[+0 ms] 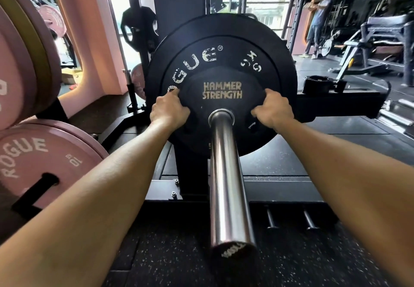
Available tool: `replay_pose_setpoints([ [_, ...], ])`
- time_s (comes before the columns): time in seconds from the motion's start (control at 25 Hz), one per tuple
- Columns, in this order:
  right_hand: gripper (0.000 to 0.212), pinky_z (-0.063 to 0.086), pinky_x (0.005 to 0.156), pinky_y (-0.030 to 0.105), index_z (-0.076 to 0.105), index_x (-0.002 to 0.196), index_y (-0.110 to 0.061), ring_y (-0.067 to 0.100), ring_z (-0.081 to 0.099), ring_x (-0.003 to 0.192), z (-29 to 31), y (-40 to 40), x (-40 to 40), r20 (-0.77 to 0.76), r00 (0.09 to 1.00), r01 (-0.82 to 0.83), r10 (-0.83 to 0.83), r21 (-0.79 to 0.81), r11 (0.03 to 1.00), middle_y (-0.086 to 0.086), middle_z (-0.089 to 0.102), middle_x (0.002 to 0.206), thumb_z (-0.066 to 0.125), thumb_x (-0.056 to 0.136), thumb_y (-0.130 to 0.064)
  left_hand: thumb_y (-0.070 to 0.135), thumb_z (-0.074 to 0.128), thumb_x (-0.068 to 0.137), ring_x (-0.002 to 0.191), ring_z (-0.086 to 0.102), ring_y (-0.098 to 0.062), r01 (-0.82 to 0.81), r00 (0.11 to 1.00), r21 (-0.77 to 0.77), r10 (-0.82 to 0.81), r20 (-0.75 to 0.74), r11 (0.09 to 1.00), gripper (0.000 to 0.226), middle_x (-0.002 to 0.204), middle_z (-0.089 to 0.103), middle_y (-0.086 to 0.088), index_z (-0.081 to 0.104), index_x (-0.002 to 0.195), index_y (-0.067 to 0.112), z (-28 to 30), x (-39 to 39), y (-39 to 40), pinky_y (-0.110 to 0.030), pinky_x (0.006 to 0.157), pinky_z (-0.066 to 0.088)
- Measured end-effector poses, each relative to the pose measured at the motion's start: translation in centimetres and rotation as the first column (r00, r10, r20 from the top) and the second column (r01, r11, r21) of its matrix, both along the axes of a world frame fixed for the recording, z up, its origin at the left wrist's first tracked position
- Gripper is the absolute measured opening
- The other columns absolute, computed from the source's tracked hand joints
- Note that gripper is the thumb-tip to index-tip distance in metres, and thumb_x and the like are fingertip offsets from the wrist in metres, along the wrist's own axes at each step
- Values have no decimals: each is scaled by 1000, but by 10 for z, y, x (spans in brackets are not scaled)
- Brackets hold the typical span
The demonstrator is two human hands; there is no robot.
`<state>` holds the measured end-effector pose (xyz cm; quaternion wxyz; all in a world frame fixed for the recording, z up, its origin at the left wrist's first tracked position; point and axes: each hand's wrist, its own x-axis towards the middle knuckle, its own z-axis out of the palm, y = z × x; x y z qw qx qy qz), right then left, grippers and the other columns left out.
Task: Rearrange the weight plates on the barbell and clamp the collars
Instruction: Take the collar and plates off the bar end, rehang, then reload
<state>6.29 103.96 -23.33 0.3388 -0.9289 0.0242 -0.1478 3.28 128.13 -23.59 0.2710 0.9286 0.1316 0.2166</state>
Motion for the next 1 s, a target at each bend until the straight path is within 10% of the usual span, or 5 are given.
replay_pose_setpoints([
  [0.52, 35, 52, 90, 41, 65, 106, -26, 36, 60, 102, 6, -18, -183, -3, 1000, -8, 8, 8, 1000, 9, 67, 108, 59, 73, -16, 22, 56, 80, 106, 60, -43, 46, 998, 0, -46, 34, 999, 31, 111, 67, -17, 64, 110, 25, -7, -183, -19, -40, 85, 49],
  [1.0, 10, 54, 62, 32, 58, 73, -17, 30, 63, 74, 9, -34, -308, 6, 998, -68, 69, -125, 990, 3, 62, 77, 55, 69, -7, 23, 59, 81, 97, 63, -38, 123, 991, 82, -127, 45, 989, 22, 104, 68, -12, 65, 101, 21, 2, -312, -26, -38, 74, 50],
])
